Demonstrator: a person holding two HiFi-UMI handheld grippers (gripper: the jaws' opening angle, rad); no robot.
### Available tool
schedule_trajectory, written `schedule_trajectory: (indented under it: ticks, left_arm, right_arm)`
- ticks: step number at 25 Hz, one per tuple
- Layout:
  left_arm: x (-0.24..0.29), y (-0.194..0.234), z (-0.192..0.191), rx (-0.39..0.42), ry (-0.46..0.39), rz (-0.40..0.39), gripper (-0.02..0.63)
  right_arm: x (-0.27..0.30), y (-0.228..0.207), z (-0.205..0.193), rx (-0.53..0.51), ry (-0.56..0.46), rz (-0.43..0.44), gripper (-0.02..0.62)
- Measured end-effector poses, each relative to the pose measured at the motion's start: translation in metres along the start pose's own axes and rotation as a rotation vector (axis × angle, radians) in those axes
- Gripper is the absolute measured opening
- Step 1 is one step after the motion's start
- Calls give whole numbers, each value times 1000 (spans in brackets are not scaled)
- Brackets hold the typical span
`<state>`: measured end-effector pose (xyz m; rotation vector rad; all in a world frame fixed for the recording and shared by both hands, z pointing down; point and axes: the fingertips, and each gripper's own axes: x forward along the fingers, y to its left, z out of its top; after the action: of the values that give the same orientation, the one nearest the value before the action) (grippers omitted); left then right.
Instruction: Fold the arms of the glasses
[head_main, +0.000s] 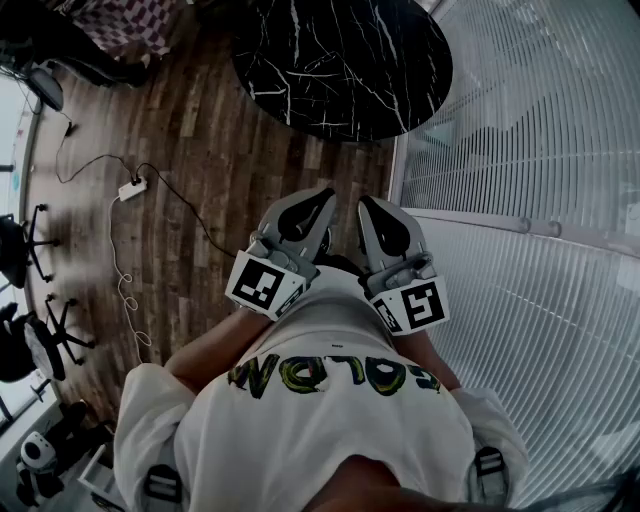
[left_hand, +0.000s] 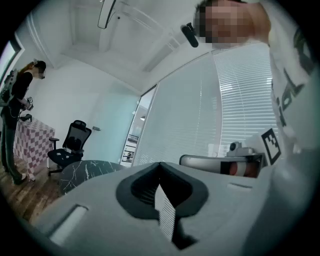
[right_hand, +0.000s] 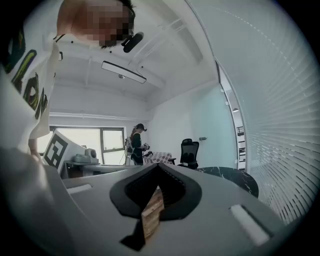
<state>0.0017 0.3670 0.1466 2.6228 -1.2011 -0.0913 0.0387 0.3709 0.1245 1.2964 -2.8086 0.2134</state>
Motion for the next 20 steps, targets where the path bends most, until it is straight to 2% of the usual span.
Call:
schedule_trajectory:
  ticks: [9, 20]
  left_arm:
    - [-1, -4, -1, -8, 7, 0, 0]
    - [16, -8, -11, -18, 38, 6, 0]
  right_arm:
    - [-6, -2, 1, 5, -3, -15, 2]
    - [-14, -24, -4, 65, -15, -37, 4]
